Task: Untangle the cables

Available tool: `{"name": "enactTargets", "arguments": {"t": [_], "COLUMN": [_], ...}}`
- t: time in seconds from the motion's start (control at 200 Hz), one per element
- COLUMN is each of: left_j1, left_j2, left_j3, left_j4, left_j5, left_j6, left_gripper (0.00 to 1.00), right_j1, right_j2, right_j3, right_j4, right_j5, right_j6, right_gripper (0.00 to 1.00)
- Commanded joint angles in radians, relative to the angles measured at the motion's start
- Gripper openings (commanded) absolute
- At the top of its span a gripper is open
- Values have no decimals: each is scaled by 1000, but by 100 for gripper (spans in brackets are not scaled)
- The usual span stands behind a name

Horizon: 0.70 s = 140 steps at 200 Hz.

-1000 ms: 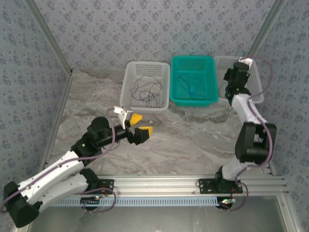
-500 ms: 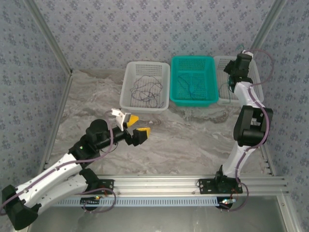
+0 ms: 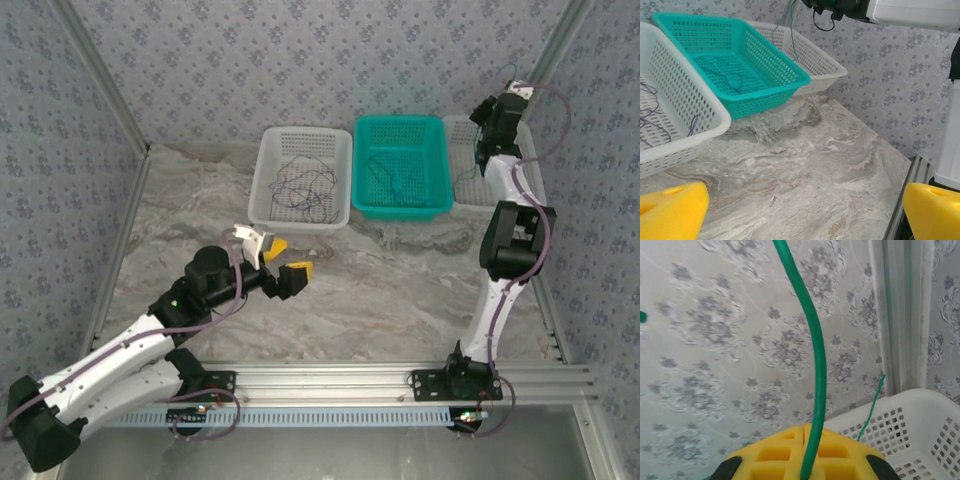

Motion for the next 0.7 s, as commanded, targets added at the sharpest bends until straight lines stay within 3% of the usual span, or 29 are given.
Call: {"name": "enactTargets", "arguments": {"t": [0.0, 0.03, 0.15, 0.265, 0.425, 0.585, 0.695], "left_j1": [-6, -5, 1, 12, 21, 43, 72], "left_j2": [-21, -23, -23, -30, -36, -60, -84], "left_j3": [19, 25, 46, 43, 49, 33, 3], "left_j4": [-35, -61, -199, -258, -383, -424, -412], "left_j5": [-96, -143, -352, -375, -559, -768, -880], "left_j6": [-11, -18, -87, -99, -125, -78, 3], "left_gripper": [99, 100, 99, 99, 99, 99, 99], "right_j1": [-15, -14, -11, 0, 30, 98, 153], "right_j2": [75, 84, 62, -4, -140, -325, -536], "right_j3": [112, 118, 67, 44, -58, -331, -607], "right_j4": [-209, -247, -270, -319, -345, -259, -152], "right_j5": [47, 52, 52, 48, -57, -103, -98], "right_j6": [22, 37, 78, 79, 82, 46, 10], "right_gripper": [4, 8, 44, 58, 61, 66, 69]}}
